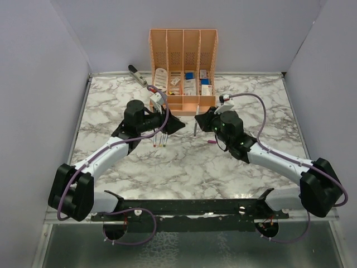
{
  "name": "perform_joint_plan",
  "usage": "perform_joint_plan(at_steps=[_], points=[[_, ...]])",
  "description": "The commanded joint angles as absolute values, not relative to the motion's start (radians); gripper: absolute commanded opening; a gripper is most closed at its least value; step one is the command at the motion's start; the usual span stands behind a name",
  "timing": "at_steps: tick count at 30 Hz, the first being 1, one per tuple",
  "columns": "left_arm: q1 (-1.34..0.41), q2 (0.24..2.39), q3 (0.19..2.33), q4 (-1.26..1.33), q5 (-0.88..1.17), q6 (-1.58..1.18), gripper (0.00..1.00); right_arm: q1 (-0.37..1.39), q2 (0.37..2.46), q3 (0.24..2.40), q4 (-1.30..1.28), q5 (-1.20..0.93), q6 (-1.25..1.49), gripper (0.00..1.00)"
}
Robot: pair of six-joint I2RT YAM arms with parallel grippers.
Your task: Insert the pens into the pen caps
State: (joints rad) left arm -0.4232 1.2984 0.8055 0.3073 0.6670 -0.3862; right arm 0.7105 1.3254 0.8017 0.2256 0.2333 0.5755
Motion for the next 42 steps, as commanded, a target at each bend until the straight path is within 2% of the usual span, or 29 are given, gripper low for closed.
perform_joint_plan(at_steps=[1, 10, 23, 26, 27, 31, 35, 39, 42], points=[[-0.451, 1.324, 0.821, 0.412, 0.74, -0.423, 0.49, 0.715, 1.271, 0.735, 0.533, 0.142, 0.603, 0.01], [-0.473, 1.351, 0.816, 0.459, 0.755, -0.453, 0.53, 0.715, 1.286, 0.74, 0.644, 0.037, 0.617, 0.01], [-0.486, 1.378, 0.839, 0.482, 0.711, -0.45, 0.55, 0.715, 1.338, 0.793, 0.565, -0.106, 0.676, 0.01], [-0.486, 1.386, 0.853, 0.491, 0.707, -0.453, 0.49, 0.716, 1.354, 0.799, 0.541, -0.123, 0.683, 0.01], [-0.486, 1.387, 0.857, 0.494, 0.706, -0.453, 0.42, 0.716, 1.358, 0.802, 0.531, -0.125, 0.681, 0.01], [-0.486, 1.384, 0.86, 0.497, 0.694, -0.452, 0.0, 0.716, 1.369, 0.81, 0.514, -0.137, 0.676, 0.01], [-0.486, 1.383, 0.854, 0.497, 0.691, -0.451, 0.0, 0.716, 1.36, 0.832, 0.497, -0.141, 0.622, 0.02], [-0.486, 1.382, 0.835, 0.494, 0.686, -0.459, 0.0, 0.716, 1.316, 0.865, 0.447, -0.053, 0.527, 0.23], [-0.485, 1.371, 0.818, 0.462, 0.66, -0.451, 0.0, 0.716, 1.263, 0.889, 0.39, 0.074, 0.457, 0.35]])
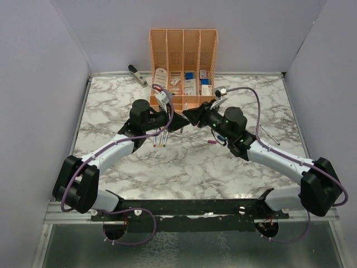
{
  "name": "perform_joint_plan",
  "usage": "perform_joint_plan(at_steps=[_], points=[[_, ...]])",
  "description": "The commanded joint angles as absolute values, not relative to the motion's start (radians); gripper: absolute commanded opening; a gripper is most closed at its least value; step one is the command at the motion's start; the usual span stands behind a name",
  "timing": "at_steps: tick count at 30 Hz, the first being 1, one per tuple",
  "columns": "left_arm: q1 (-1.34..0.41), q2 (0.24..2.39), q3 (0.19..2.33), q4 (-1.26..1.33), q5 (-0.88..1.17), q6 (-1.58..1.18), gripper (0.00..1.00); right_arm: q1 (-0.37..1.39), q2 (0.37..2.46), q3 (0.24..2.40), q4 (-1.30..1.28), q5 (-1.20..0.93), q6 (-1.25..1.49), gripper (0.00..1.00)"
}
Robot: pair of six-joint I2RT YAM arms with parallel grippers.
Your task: Insert the pens into the pen caps
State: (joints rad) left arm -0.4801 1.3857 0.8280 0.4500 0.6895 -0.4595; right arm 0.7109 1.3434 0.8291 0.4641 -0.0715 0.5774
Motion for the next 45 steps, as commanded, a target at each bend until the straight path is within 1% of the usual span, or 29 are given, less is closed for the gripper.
perform_joint_plan(at_steps=[1, 2, 3, 7, 9, 10, 12, 15, 20, 23, 28, 31, 34, 37, 40, 45], points=[[-0.485, 1.367, 0.812, 0.45, 0.648, -0.444, 0.0, 0.716, 1.245, 0.901, 0.359, 0.125, 0.431, 0.43], [-0.484, 1.364, 0.807, 0.437, 0.638, -0.439, 0.0, 0.716, 1.228, 0.914, 0.326, 0.193, 0.4, 0.61], [-0.483, 1.361, 0.803, 0.424, 0.632, -0.432, 0.0, 0.715, 1.219, 0.936, 0.278, 0.27, 0.381, 0.67], [-0.482, 1.345, 0.793, 0.386, 0.619, -0.414, 0.0, 0.698, 1.258, 1.077, -0.035, 0.605, 0.362, 0.68], [-0.482, 1.338, 0.79, 0.372, 0.613, -0.404, 0.0, 0.65, 1.282, 1.123, -0.185, 0.675, 0.409, 0.68], [-0.482, 1.333, 0.791, 0.364, 0.61, -0.4, 0.0, 0.614, 1.29, 1.138, -0.251, 0.677, 0.448, 0.68], [-0.482, 1.326, 0.792, 0.349, 0.606, -0.388, 0.0, 0.505, 1.298, 1.148, -0.36, 0.613, 0.538, 0.68], [-0.48, 1.314, 0.795, 0.325, 0.599, -0.372, 0.0, 0.386, 1.291, 1.108, -0.389, 0.483, 0.561, 0.68], [-0.48, 1.302, 0.801, 0.267, 0.59, -0.334, 0.0, 0.373, 1.358, 1.099, -0.428, 0.356, 0.479, 0.64], [-0.48, 1.289, 0.794, 0.239, 0.588, -0.317, 0.0, 0.374, 1.426, 1.1, -0.492, 0.276, 0.445, 0.57], [-0.481, 1.277, 0.783, 0.213, 0.6, -0.298, 0.0, 0.374, 1.496, 1.072, -0.525, 0.15, 0.411, 0.37], [-0.48, 1.275, 0.778, 0.21, 0.604, -0.298, 0.0, 0.376, 1.482, 1.035, -0.483, 0.074, 0.37, 0.32], [-0.48, 1.28, 0.776, 0.209, 0.61, -0.297, 0.0, 0.38, 1.447, 1.001, -0.43, -0.021, 0.309, 0.33], [-0.48, 1.286, 0.777, 0.208, 0.619, -0.296, 0.0, 0.397, 1.417, 0.971, -0.381, -0.131, 0.226, 0.38], [-0.479, 1.287, 0.781, 0.197, 0.625, -0.294, 0.0, 0.432, 1.413, 0.959, -0.368, -0.147, 0.16, 0.42], [-0.478, 1.287, 0.782, 0.176, 0.627, -0.29, 0.0, 0.472, 1.455, 0.95, -0.364, -0.143, 0.094, 0.44]])
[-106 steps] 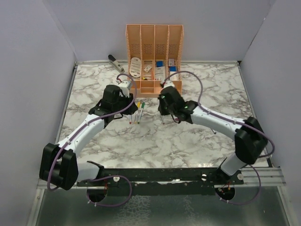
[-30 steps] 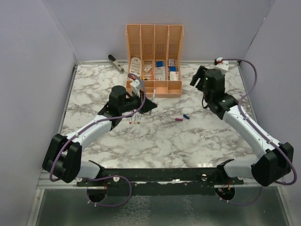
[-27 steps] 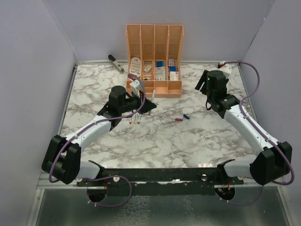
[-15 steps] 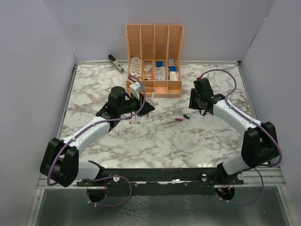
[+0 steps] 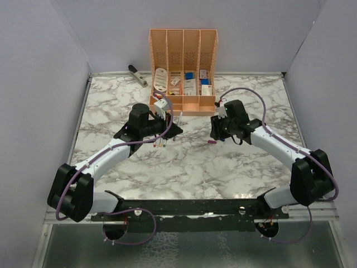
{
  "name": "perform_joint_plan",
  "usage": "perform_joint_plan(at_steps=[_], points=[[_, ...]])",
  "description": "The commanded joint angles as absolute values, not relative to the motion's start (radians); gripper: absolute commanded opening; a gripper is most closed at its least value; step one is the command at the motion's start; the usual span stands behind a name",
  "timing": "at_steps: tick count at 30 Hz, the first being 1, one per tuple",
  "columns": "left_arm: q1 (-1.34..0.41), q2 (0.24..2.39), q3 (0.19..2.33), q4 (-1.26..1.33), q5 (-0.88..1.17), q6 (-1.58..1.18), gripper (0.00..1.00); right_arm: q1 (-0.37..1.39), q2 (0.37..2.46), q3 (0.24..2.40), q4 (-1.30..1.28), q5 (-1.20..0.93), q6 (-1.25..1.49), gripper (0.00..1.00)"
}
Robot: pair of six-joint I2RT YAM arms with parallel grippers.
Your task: Insert the pens into the pen caps
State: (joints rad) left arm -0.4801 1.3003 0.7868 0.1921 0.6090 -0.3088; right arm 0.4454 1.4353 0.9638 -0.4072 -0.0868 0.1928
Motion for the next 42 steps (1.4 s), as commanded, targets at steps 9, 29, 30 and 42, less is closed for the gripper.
perform_joint_plan(at_steps=[9, 29, 30, 42], points=[[-0.473, 1.289, 0.778, 0.184, 0.63, -0.305, 0.0, 0.482, 1.533, 0.961, -0.35, -0.115, 0.019, 0.47], [-0.44, 1.315, 0.788, 0.188, 0.653, -0.305, 0.0, 0.482, 1.708, 1.058, -0.348, -0.178, -0.078, 0.46], [-0.438, 1.315, 0.788, 0.188, 0.652, -0.306, 0.0, 0.482, 1.714, 1.06, -0.348, -0.183, -0.078, 0.46], [-0.429, 1.322, 0.786, 0.191, 0.655, -0.304, 0.0, 0.482, 1.737, 1.042, -0.368, -0.224, -0.07, 0.45]])
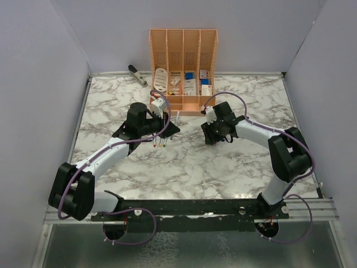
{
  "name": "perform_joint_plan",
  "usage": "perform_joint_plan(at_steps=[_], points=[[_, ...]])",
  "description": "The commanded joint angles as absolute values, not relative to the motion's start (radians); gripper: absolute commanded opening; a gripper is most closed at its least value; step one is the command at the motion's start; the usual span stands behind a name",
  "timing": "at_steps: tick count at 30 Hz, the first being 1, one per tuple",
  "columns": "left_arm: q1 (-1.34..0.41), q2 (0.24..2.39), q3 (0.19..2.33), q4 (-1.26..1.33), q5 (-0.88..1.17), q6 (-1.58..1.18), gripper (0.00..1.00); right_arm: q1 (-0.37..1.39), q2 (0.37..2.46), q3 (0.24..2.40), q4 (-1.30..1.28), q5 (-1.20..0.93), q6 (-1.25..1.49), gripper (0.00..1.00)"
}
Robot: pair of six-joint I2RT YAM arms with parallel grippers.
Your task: Insert the pens into the pen caps
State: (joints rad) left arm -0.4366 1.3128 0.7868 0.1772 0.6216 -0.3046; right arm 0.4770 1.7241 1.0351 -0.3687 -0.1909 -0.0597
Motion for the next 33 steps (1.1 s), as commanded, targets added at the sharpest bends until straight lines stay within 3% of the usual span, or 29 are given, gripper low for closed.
perform_joint_plan(at_steps=[1, 27, 33], points=[[-0.428, 1.322, 0.786, 0.192, 0.654, -0.305, 0.0, 0.482, 1.735, 1.036, -0.37, -0.222, -0.066, 0.45], [-0.422, 1.301, 0.782, 0.178, 0.65, -0.28, 0.0, 0.482, 1.807, 1.003, -0.363, -0.133, 0.019, 0.39], [-0.422, 1.3, 0.784, 0.17, 0.646, -0.268, 0.0, 0.481, 1.813, 1.025, -0.351, -0.223, 0.069, 0.49]])
